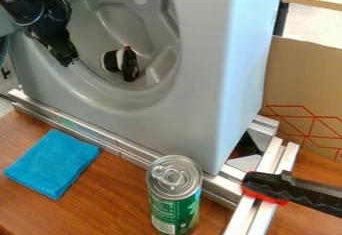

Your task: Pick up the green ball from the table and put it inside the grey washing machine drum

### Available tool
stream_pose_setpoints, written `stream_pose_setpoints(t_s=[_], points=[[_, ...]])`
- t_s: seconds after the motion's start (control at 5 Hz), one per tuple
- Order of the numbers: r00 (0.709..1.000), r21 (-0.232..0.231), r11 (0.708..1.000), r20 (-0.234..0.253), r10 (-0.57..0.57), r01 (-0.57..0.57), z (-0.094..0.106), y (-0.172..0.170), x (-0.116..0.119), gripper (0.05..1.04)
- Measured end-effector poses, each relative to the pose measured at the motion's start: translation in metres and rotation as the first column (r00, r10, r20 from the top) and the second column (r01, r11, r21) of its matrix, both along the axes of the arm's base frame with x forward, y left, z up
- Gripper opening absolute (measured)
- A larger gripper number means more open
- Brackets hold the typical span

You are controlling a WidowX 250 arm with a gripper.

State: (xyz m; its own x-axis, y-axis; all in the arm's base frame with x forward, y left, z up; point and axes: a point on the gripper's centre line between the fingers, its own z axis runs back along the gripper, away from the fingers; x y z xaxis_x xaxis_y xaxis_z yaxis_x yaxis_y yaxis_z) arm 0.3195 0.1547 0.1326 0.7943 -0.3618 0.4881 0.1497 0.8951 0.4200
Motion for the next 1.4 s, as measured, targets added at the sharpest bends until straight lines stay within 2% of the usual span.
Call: stream_pose_setpoints(t_s=[0.4,0.6,0.8,1.0,1.2,1.4], points=[[0.998,-0.081,0.996,0.056,-0.021,0.025,-0.005,-0.012,0.027,0.669],[0.998,-0.123,0.992,0.058,-0.022,0.029,-0.013,-0.016,0.040,0.669],[0.999,-0.148,0.989,0.031,-0.012,0.016,-0.024,-0.017,0.045,0.669],[1.000,-0.162,0.987,0.029,-0.006,0.010,-0.026,-0.016,0.048,0.669],[1.000,-0.161,0.987,0.006,0.018,-0.017,-0.027,-0.013,0.046,0.739],[1.000,-0.160,0.987,-0.023,0.015,-0.019,-0.029,-0.014,0.042,0.958]])
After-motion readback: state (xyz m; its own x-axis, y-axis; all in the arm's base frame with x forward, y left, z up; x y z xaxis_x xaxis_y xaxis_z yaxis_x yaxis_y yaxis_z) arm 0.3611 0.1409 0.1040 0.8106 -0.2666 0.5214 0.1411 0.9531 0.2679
